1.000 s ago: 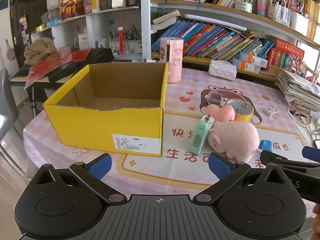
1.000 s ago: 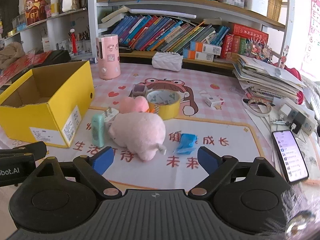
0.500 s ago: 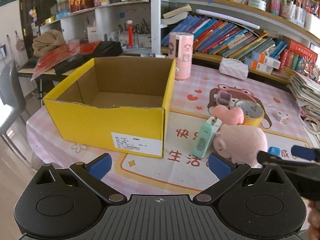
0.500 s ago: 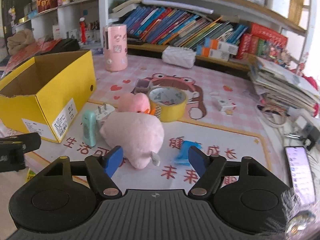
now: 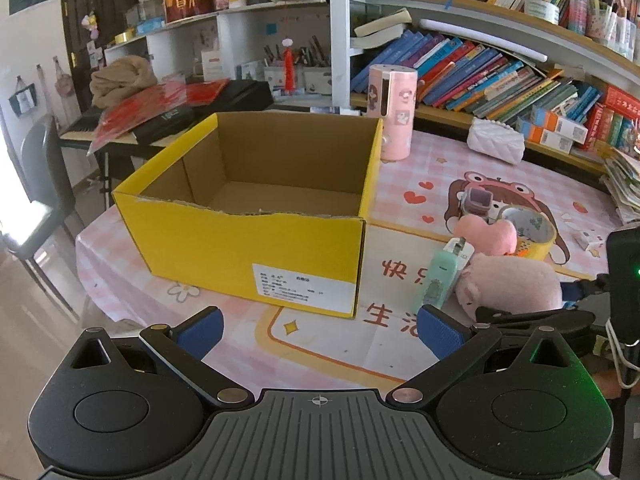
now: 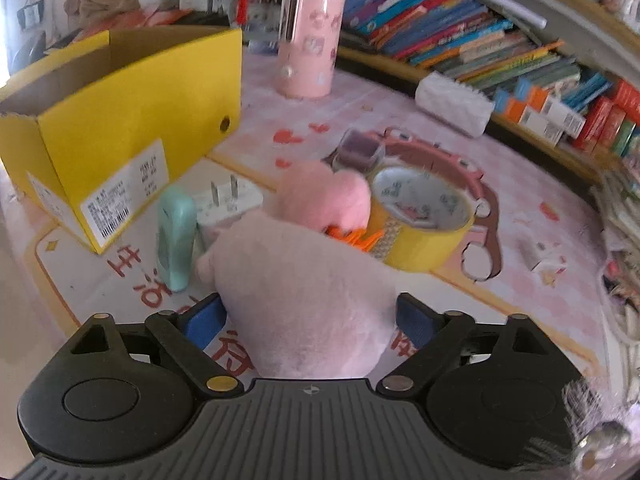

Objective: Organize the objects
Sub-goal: 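Grasp the pink plush pig with the right gripper while the left gripper approaches the mint-green device, then lift the pig with the right gripper while the left gripper grasps the mint-green device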

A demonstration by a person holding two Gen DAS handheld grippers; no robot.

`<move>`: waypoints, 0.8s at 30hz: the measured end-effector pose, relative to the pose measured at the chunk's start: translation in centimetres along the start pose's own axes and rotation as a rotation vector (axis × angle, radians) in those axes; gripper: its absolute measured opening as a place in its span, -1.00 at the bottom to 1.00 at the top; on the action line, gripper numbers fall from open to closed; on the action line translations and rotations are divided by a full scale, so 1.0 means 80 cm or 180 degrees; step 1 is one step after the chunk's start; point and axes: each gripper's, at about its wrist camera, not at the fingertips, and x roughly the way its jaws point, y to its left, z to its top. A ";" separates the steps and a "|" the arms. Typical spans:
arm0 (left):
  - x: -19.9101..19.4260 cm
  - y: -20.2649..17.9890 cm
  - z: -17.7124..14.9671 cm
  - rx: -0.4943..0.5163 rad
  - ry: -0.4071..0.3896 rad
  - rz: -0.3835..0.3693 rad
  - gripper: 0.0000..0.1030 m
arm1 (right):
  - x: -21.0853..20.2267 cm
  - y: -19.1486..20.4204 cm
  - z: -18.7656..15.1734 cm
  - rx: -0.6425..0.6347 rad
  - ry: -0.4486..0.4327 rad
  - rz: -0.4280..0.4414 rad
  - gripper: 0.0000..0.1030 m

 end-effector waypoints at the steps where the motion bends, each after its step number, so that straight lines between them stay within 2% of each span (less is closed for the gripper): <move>1: 0.001 -0.001 0.000 0.0000 0.0004 -0.0003 1.00 | 0.000 -0.001 0.000 0.0020 -0.0010 0.0012 0.53; 4: 0.004 -0.009 0.002 0.0039 -0.0002 -0.0055 1.00 | -0.009 -0.007 -0.003 0.0022 -0.0059 0.0056 0.29; 5: 0.004 -0.012 0.002 0.0060 -0.0008 -0.0081 1.00 | -0.013 -0.011 -0.004 0.0060 -0.0062 0.0077 0.28; 9: 0.010 -0.029 0.004 0.0141 0.0011 -0.0207 1.00 | -0.044 -0.031 -0.006 0.0258 -0.0153 -0.0019 0.27; 17: 0.022 -0.074 0.002 0.0328 0.0090 -0.0557 0.98 | -0.102 -0.086 -0.013 0.0868 -0.0225 -0.0382 0.28; 24: 0.045 -0.099 -0.003 0.0401 0.0227 -0.0642 0.85 | -0.132 -0.106 -0.029 0.1169 -0.0278 -0.0575 0.29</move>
